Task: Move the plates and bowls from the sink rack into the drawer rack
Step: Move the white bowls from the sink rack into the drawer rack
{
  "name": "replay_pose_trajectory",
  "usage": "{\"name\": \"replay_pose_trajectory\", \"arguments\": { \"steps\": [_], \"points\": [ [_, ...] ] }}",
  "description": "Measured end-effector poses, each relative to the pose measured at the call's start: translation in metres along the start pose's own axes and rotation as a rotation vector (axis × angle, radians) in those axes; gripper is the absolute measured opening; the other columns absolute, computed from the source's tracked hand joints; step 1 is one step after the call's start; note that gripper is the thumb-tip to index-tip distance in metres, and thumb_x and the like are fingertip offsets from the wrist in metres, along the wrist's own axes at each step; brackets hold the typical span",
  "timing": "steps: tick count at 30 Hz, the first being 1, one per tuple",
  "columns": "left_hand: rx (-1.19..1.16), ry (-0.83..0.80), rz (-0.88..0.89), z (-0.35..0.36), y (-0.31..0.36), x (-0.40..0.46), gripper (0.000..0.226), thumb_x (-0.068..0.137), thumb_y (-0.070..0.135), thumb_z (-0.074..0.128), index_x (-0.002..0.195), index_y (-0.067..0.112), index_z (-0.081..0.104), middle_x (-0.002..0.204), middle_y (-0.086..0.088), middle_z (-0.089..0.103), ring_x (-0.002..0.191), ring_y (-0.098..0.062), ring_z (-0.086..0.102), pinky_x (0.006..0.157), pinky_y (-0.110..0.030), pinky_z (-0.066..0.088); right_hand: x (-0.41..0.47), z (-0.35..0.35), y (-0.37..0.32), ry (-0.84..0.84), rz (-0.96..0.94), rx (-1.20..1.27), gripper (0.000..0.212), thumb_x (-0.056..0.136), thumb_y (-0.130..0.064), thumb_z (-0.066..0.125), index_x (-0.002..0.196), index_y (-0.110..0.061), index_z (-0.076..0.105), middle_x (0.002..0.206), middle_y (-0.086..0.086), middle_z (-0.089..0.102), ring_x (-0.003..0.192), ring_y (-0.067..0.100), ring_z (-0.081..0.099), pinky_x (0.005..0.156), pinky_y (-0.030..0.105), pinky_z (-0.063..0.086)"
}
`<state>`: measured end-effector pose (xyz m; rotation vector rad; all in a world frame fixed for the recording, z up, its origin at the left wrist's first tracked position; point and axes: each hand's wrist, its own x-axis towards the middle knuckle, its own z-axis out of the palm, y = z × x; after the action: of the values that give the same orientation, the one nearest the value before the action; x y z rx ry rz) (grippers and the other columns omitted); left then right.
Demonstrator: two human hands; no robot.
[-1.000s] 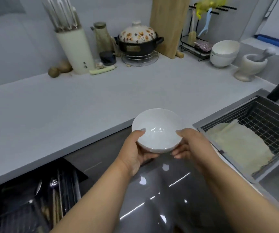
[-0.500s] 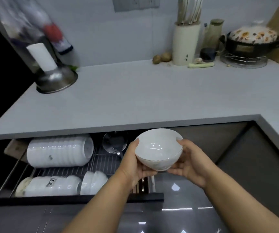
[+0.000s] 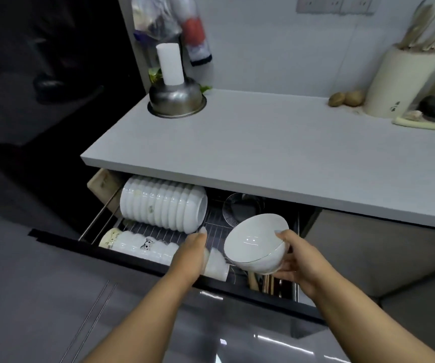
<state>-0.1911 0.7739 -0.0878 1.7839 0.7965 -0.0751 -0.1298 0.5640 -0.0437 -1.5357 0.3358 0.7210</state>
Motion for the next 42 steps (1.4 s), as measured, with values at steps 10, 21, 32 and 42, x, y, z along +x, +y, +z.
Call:
{"name": "replay_pose_trajectory", "arguments": {
  "steps": [10, 21, 32, 42],
  "points": [
    [0.438, 0.075, 0.042, -0.022, -0.049, 0.041, 0.048, 0.096, 0.049, 0.039, 0.119, 0.011, 0.056, 0.119, -0.004, 0.061, 0.114, -0.025, 0.052, 0.097, -0.033, 0.040, 0.076, 0.013, 0.030, 0.138, 0.091, -0.230, 0.042, 0.081, -0.037, 0.065, 0.109, -0.006, 0.058, 0.099, 0.014, 0.065, 0.083, 0.031, 0.065, 0.053, 0.033, 0.054],
    [1.059, 0.059, 0.060, -0.020, -0.063, 0.078, 0.055, 0.093, 0.055, 0.027, 0.137, 0.023, 0.039, 0.137, 0.000, 0.050, 0.132, -0.017, 0.037, 0.119, -0.043, 0.008, 0.136, 0.035, 0.055, 0.131, 0.168, -0.667, 0.074, 0.074, -0.044, 0.072, 0.129, -0.006, 0.041, 0.122, 0.013, 0.057, 0.103, 0.030, 0.061, 0.082, 0.038, 0.055],
    [1.022, -0.010, 0.110, -0.023, -0.060, 0.083, 0.056, 0.089, 0.055, 0.035, 0.135, 0.023, 0.038, 0.134, 0.000, 0.050, 0.124, -0.021, 0.042, 0.105, -0.037, 0.032, 0.161, 0.056, 0.083, 0.069, 0.222, -0.912, 0.096, 0.064, -0.063, 0.067, 0.138, -0.010, 0.035, 0.128, 0.014, 0.056, 0.112, 0.030, 0.058, 0.088, 0.035, 0.051],
    [0.960, -0.010, 0.116, -0.024, -0.059, 0.082, 0.055, 0.089, 0.053, 0.036, 0.135, 0.023, 0.036, 0.130, -0.001, 0.053, 0.121, -0.020, 0.043, 0.097, -0.035, 0.036, 0.177, 0.077, 0.102, 0.054, 0.278, -0.934, 0.089, 0.072, -0.054, 0.068, 0.138, -0.006, 0.034, 0.131, 0.016, 0.054, 0.110, 0.031, 0.058, 0.084, 0.034, 0.053]
  ]
}}
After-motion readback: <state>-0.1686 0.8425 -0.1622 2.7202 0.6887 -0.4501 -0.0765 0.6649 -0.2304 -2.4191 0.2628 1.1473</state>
